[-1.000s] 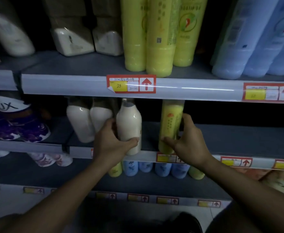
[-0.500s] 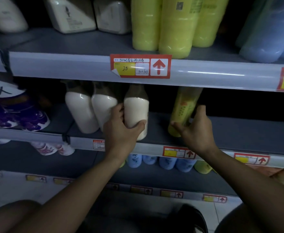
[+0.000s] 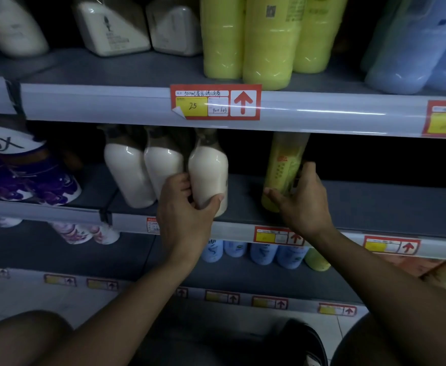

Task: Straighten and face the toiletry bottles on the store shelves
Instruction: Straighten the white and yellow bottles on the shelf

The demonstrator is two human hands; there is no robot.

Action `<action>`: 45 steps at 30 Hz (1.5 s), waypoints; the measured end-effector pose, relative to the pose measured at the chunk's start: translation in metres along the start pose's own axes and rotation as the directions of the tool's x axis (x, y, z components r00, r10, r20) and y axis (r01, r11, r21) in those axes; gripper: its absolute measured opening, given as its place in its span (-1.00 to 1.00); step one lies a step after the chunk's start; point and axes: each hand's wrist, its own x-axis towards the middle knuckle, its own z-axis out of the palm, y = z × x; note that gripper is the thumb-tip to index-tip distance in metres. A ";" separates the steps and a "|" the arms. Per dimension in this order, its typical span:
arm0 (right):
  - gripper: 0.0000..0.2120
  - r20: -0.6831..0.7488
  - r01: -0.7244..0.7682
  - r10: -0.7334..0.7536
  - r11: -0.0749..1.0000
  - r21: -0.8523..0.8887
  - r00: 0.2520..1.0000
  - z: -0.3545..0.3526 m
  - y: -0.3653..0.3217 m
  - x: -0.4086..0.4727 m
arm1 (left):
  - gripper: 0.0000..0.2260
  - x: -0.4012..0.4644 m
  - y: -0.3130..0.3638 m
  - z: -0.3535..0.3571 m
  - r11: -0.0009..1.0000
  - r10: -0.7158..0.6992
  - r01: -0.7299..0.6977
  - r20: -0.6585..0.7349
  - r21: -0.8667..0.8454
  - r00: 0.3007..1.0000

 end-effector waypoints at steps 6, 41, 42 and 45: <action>-0.46 -0.002 -0.053 0.053 0.998 -0.036 0.999 0.004 0.004 0.013 | -0.50 0.003 0.001 -0.001 0.998 0.027 -0.027 -0.006 0.054 1.000; -0.61 0.137 -0.115 0.133 0.985 -0.126 0.982 0.021 0.006 0.058 | -0.57 -0.006 0.015 -0.003 0.992 0.016 -0.010 -0.051 0.122 0.999; -0.62 0.134 -0.126 0.141 0.985 -0.115 0.981 0.019 0.007 0.056 | -0.58 -0.007 0.016 -0.003 0.992 0.011 -0.004 -0.054 0.122 0.998; -0.60 0.115 -0.121 0.133 0.987 -0.109 0.984 0.018 0.010 0.049 | -0.57 -0.009 0.022 -0.004 0.994 0.010 -0.004 -0.054 0.108 0.999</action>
